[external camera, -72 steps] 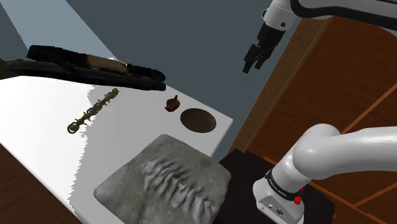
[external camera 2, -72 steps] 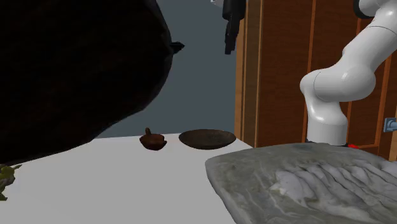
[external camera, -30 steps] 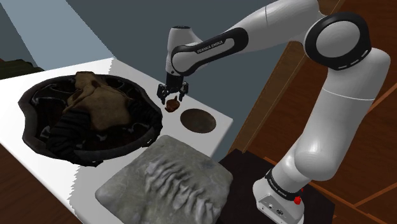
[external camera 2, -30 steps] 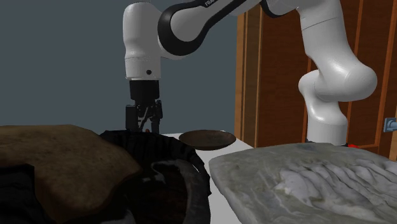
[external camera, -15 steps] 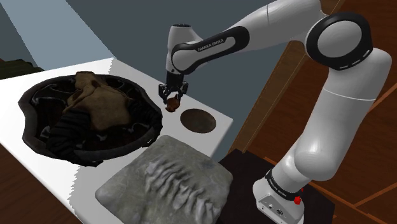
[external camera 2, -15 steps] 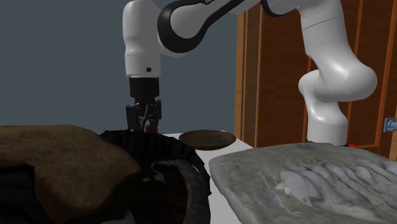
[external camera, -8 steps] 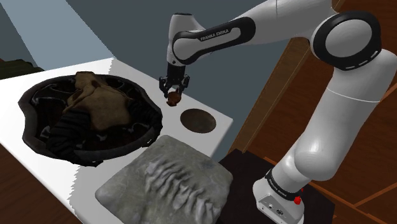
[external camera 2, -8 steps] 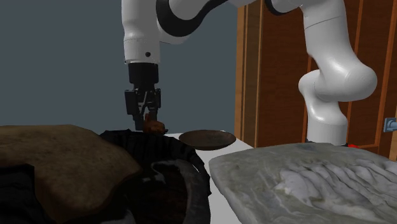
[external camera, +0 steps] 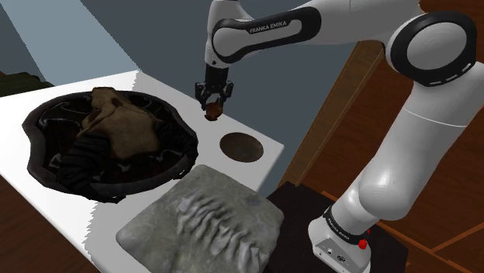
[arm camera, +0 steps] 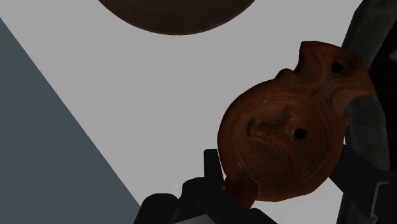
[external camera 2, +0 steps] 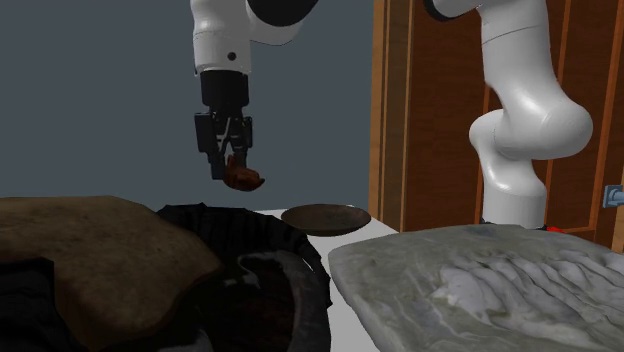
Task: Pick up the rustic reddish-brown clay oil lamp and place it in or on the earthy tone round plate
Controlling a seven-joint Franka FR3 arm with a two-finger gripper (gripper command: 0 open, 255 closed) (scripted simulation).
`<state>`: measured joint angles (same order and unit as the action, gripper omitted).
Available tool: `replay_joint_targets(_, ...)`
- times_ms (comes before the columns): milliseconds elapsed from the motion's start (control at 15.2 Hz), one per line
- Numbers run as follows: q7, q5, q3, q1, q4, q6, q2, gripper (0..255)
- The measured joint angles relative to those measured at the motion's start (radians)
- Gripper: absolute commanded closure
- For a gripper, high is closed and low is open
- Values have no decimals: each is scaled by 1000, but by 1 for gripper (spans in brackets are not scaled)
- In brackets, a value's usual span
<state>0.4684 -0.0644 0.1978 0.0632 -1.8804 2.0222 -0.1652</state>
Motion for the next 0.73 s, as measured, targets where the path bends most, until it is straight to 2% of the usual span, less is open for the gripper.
replay_joint_targets(198,-4,6,1,-1,-4,-22,27,255)
replay_joint_targets(726,-48,72,-6,-9,-359,27,339,255)
